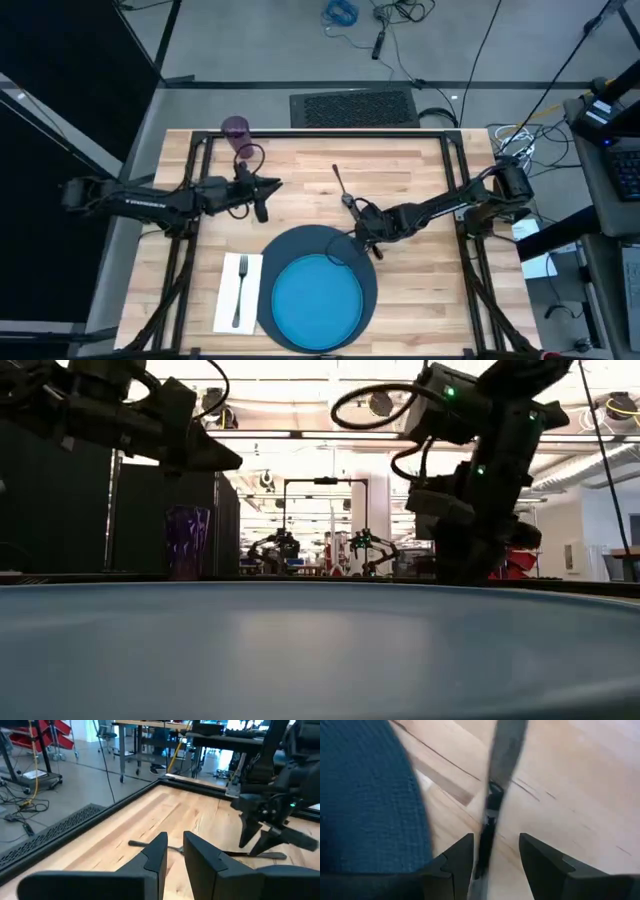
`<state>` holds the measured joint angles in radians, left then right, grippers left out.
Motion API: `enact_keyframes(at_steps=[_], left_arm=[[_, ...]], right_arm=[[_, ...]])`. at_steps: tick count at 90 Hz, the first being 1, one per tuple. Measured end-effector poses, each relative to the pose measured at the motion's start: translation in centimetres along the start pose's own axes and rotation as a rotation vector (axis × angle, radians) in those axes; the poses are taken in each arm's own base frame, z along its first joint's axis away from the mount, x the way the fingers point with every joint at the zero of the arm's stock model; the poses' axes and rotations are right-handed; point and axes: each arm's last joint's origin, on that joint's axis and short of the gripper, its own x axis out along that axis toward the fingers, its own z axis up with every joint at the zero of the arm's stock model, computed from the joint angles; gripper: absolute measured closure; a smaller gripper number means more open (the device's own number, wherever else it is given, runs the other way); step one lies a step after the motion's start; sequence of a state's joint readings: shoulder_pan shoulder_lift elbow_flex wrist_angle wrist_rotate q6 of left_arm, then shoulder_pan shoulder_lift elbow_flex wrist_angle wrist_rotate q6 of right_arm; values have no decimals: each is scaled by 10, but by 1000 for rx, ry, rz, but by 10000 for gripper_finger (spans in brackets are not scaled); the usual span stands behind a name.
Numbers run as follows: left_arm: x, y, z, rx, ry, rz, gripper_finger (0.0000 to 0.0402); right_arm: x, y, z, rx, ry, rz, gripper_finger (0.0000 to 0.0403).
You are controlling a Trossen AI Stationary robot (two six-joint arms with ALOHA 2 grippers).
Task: Set table place
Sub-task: Move the silver knife to the middle right of the table
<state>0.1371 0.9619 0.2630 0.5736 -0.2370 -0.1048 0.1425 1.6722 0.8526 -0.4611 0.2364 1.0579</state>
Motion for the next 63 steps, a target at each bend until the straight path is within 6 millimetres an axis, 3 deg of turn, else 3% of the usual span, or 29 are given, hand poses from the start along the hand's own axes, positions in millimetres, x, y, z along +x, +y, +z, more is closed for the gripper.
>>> enact_keyframes(at_steps=[63], left_arm=[[0,0,0,5,-4,-1,355]], right_arm=[[-1,4,-7,34,-28,13,259]])
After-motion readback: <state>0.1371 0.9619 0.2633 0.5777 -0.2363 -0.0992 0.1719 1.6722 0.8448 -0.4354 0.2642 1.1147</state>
